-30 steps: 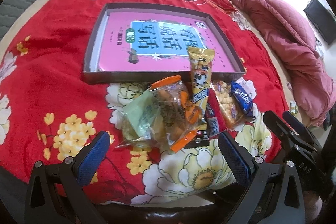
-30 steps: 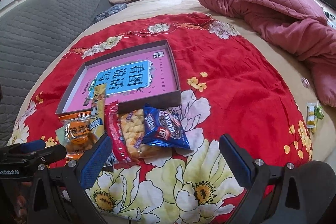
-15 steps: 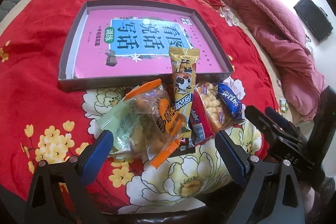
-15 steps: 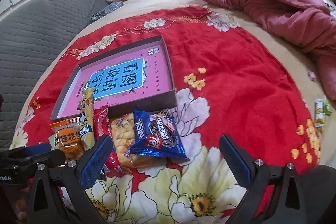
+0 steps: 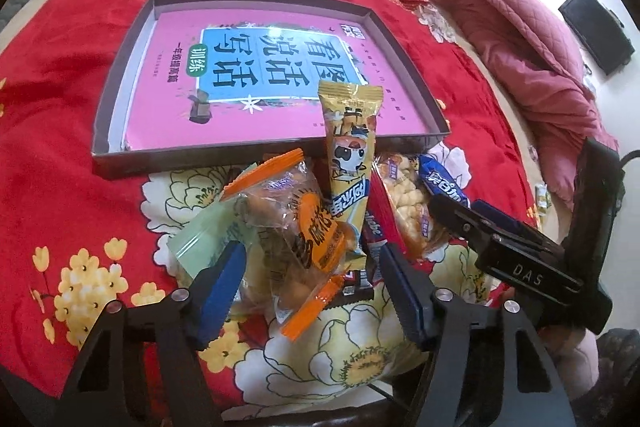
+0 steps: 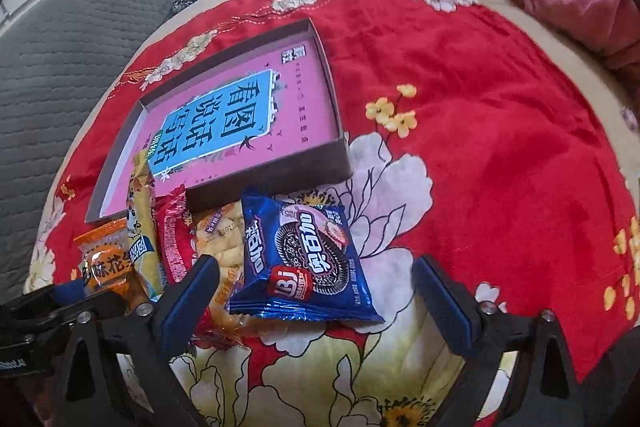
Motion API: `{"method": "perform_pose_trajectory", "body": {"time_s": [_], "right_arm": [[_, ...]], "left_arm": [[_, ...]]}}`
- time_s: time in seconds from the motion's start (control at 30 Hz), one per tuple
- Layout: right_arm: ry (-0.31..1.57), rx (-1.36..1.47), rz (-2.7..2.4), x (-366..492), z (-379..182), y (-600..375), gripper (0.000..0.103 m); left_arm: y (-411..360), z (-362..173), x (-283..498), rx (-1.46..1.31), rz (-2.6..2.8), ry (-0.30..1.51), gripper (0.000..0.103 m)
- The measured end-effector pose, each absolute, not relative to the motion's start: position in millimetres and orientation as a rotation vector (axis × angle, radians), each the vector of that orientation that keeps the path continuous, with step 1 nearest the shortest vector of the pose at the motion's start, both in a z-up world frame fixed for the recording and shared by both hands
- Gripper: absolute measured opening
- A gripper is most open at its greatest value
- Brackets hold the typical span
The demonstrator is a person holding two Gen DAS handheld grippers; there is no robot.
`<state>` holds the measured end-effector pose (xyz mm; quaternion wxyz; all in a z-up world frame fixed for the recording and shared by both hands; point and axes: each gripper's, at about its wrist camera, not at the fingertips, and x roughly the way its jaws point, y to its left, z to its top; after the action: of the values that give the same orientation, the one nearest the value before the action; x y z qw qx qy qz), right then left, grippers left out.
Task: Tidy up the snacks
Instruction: 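Grasp the blue Oreo packet with the right gripper while the left grasps the peanut bag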
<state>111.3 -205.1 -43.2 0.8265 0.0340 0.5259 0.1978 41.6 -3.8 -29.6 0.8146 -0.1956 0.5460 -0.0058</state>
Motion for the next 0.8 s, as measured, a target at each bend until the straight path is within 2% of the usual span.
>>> {"method": "perform_pose_trajectory", "body": {"time_s": [0.1,0.33,0.37,0.47,0.5,0.8], "right_arm": [[1.146,0.117,0.439,117,-49,-209,0.079],[1.155,0.133,0.489,123,-52,-206,0.066],[1.151,0.126,0.500,124,-51,-204,0.064],[1.164,0.140,0.526,126,-54,-201,0.062],[1.174,0.163,0.532,127,-55,-203,0.061],[1.163,0.204,0.562,127,-51,-209,0.056]], "left_arm": [[-5,-31,44,-0.422,-0.018,1.163,0.065],[-9,-32,48,-0.415,-0.020,1.169,0.064],[-9,-33,49,-0.415,-0.017,1.169,0.061],[-8,-36,52,-0.415,-0.008,1.177,0.047],[-6,-36,52,-0.418,-0.006,1.174,0.045],[-2,-38,55,-0.439,-0.009,1.152,0.041]]}}
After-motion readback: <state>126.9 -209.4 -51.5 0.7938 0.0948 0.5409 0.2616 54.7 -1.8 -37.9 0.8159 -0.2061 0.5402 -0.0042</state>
